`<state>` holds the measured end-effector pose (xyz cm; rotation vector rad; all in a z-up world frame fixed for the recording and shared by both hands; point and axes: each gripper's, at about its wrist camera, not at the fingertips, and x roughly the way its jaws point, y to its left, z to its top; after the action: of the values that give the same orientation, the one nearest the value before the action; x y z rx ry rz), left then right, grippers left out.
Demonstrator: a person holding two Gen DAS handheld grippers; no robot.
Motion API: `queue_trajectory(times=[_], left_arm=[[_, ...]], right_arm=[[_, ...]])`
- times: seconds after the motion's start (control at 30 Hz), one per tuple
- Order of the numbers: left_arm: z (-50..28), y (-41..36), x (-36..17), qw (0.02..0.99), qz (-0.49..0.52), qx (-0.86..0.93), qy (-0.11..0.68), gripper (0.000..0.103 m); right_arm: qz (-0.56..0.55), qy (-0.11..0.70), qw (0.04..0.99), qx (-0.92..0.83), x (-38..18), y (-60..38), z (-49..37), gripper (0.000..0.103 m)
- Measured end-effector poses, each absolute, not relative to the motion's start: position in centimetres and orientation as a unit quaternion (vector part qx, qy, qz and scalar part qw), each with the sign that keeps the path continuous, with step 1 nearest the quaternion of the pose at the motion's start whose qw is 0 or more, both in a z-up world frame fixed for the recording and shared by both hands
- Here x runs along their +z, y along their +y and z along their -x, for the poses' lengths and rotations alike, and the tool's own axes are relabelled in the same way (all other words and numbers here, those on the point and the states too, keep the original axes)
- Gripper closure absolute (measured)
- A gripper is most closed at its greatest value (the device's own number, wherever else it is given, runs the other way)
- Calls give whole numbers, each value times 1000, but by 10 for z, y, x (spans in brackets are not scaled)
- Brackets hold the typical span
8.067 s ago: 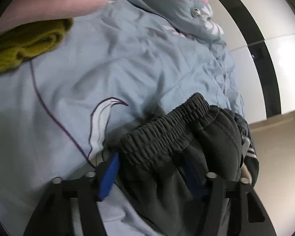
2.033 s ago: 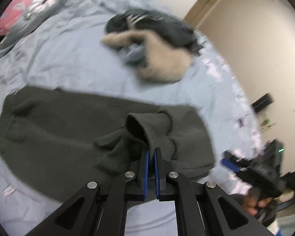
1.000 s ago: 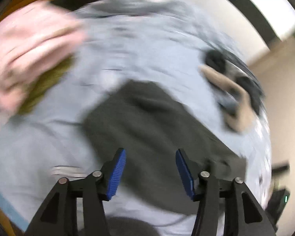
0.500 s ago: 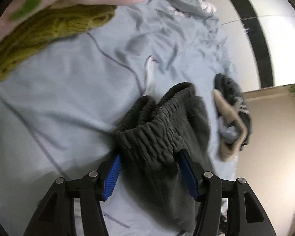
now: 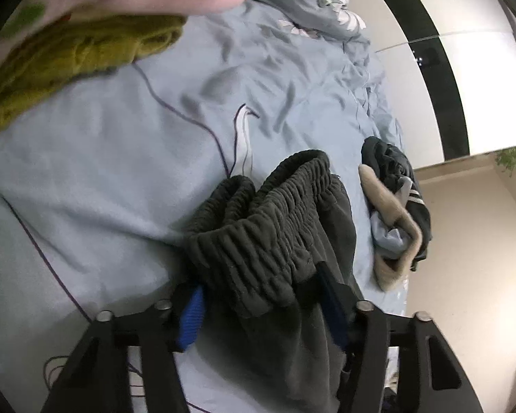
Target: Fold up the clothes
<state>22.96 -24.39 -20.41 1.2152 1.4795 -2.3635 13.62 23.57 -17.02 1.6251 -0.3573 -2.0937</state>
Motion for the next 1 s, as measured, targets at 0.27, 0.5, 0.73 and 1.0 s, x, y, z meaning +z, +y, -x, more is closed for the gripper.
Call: queue_trajectory(times=[0.27,0.5,0.73,1.0], left_arm=[[-220,-193,-111,38,-376,-860,342,64],[-213,-71,0,-41,-342,-929,137,64],[-184,75,-9,-99,-369,-924,-10,64],[-173,165,-82,-138,-442,-878,-117,64]], right_arm=[[-565,-204,208,-772,-163,292,-138,47],[-544,-268,198,-770,-171,327,-138,47],[-523,-305,200,-770,-171,355,-134,47],[-508,-352,180,-766,-182,391,-128,47]])
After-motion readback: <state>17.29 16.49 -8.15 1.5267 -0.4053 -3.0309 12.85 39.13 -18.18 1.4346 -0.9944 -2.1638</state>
